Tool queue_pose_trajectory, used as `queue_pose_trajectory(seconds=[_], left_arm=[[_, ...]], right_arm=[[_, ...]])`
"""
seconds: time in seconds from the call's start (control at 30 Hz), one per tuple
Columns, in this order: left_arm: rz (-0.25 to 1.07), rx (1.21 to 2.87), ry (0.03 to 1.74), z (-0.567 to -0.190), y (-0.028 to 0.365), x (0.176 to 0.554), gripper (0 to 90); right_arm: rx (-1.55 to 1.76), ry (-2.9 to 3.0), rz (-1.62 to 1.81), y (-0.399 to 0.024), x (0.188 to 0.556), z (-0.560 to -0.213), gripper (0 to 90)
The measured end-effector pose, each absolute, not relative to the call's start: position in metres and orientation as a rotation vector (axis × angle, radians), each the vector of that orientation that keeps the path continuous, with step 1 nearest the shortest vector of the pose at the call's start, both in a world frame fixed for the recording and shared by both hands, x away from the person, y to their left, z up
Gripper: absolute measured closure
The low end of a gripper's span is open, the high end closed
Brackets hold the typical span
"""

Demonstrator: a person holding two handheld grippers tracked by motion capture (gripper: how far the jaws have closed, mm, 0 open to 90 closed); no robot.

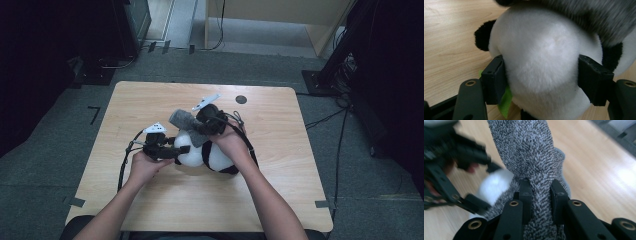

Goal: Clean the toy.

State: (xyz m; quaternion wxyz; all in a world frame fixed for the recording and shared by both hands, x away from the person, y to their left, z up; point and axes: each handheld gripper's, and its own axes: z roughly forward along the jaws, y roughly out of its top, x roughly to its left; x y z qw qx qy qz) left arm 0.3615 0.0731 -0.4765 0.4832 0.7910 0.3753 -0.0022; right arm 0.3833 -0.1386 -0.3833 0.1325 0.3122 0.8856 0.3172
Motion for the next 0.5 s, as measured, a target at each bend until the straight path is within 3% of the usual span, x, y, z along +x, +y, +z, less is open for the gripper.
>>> queue_pose_trajectory(seconds=[0.5], left_arm=[[-0.007,1.950,0.929,-0.476,0.070,0.362,31.3]], right_arm=[[0.961,2.568,0.974,-0.169,0.373,-0.400,76.3]])
